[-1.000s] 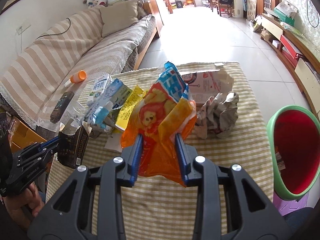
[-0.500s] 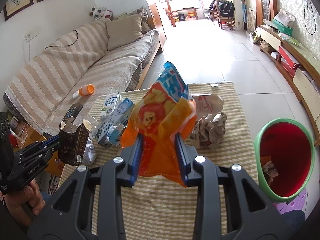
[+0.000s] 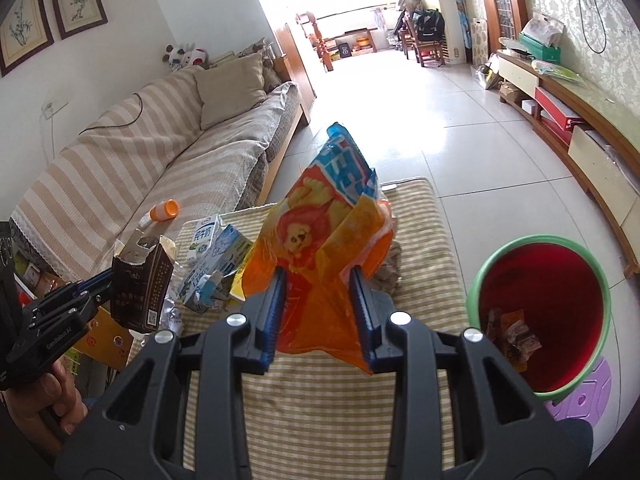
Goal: Collect trash
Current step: 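Lift both held items and carry them toward the red bin, then open both grippers over the red bin to drop the bag and carton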
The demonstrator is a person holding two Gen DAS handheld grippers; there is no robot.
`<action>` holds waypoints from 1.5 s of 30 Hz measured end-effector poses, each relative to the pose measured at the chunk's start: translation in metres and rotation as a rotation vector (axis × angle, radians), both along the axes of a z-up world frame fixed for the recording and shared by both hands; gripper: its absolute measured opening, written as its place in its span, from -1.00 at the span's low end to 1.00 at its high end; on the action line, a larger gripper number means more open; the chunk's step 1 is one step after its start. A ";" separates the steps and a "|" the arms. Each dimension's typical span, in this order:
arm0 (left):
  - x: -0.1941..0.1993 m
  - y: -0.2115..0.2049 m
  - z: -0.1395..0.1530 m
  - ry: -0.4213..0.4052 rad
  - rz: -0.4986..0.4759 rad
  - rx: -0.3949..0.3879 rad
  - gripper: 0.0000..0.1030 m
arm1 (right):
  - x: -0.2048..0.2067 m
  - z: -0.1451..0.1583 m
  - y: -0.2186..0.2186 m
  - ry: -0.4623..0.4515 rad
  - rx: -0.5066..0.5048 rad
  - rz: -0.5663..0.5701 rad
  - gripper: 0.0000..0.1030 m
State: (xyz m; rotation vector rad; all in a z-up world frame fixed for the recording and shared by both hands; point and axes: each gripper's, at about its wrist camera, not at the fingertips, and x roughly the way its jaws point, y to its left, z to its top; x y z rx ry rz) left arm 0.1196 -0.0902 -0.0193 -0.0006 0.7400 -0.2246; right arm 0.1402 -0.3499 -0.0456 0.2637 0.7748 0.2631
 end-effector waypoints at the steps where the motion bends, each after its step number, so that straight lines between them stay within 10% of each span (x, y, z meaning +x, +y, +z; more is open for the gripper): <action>1: 0.001 -0.006 0.002 -0.002 -0.009 0.002 -0.80 | -0.001 0.001 -0.005 -0.001 0.003 -0.008 -0.38; 26: 0.039 -0.227 -0.016 0.057 -0.349 -0.036 -0.80 | -0.028 -0.029 -0.205 0.044 0.014 -0.337 -0.38; 45: 0.061 -0.320 -0.064 0.148 -0.416 -0.038 -0.79 | -0.020 -0.091 -0.265 0.165 0.053 -0.343 -0.38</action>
